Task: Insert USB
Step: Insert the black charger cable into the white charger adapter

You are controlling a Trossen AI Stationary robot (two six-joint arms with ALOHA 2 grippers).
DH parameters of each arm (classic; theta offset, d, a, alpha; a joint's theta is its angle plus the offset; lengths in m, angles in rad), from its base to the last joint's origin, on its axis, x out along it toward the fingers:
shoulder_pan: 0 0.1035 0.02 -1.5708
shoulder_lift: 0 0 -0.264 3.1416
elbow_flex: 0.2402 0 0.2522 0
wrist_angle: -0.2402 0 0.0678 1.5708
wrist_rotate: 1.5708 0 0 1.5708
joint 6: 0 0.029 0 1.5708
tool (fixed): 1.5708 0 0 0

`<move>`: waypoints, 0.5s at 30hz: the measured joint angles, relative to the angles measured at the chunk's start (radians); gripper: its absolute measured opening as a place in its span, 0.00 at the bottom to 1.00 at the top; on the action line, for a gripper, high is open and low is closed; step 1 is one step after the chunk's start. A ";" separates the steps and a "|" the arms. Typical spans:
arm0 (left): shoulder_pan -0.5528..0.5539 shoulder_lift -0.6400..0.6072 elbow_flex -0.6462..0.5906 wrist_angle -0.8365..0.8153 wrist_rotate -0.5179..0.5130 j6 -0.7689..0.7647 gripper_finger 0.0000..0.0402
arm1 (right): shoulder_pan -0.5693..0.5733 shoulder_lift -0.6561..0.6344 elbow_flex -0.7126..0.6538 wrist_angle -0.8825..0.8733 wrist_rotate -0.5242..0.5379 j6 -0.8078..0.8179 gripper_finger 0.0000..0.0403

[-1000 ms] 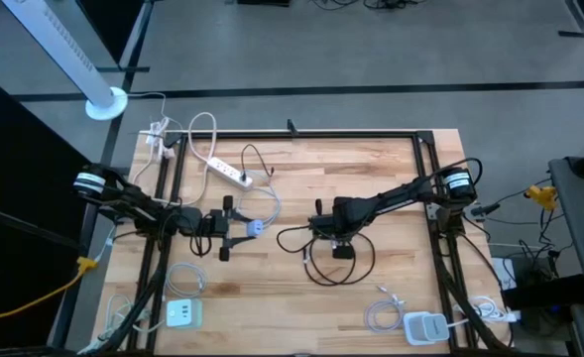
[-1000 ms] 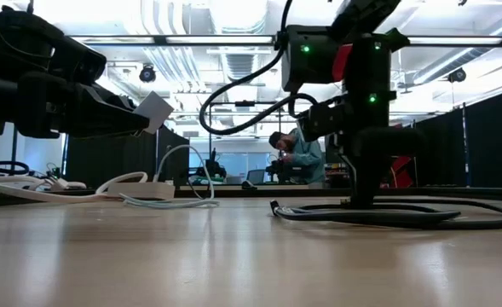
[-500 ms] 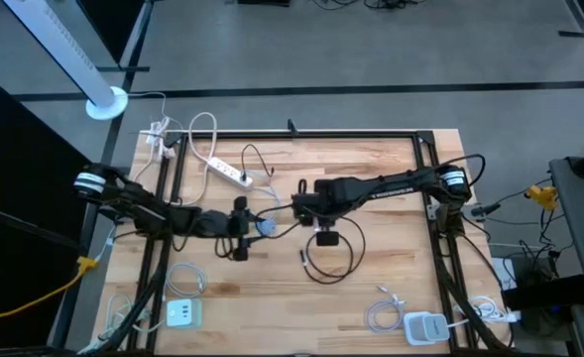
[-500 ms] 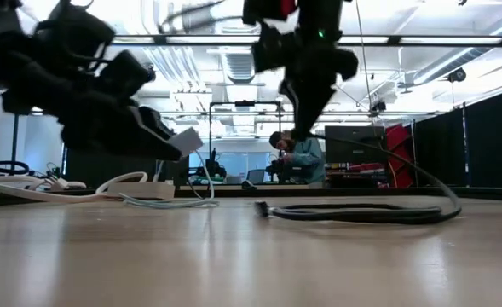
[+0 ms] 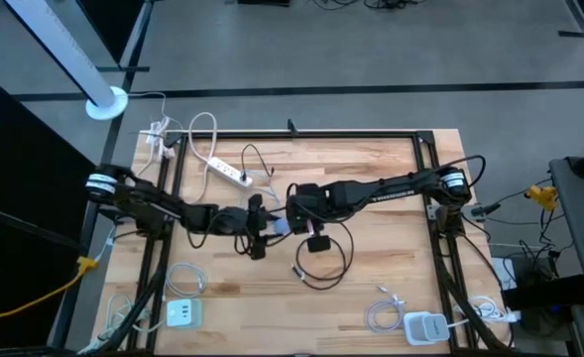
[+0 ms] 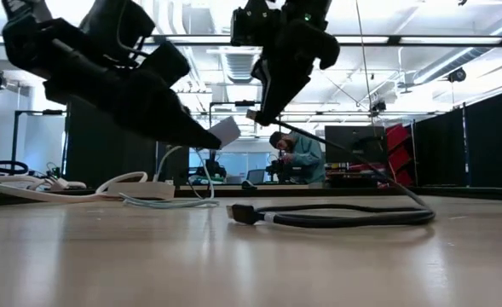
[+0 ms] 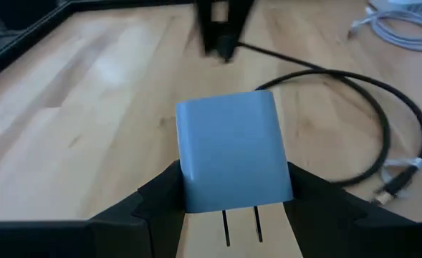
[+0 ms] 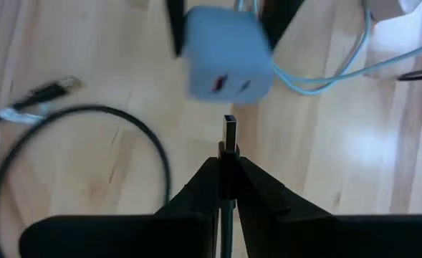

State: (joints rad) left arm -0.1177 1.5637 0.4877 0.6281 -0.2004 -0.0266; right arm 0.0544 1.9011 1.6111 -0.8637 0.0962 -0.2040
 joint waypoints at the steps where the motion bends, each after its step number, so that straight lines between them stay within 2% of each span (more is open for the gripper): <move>1: 0.000 0.014 0.010 -0.001 0.009 0.006 0.49 | 0.000 0.004 0.000 0.006 0.000 -0.005 0.05; 6: 0.001 0.081 0.058 -0.001 0.008 0.029 0.49 | 0.000 0.008 0.000 0.012 0.003 -0.010 0.05; 11: 0.003 0.126 0.073 -0.001 0.002 0.053 0.49 | 0.003 -0.014 0.000 0.058 0.126 -0.019 0.05; 13: 0.005 0.134 0.074 0.002 0.000 0.053 0.49 | 0.003 -0.019 0.002 0.106 0.097 -0.027 0.05; 15: 0.007 0.134 0.074 0.020 -0.001 0.054 0.49 | 0.003 -0.014 0.002 0.145 0.018 -0.041 0.05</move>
State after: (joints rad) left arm -0.1108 1.6981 0.5621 0.6481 -0.2016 0.0269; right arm 0.0573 1.8868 1.6131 -0.7189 0.1145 -0.2453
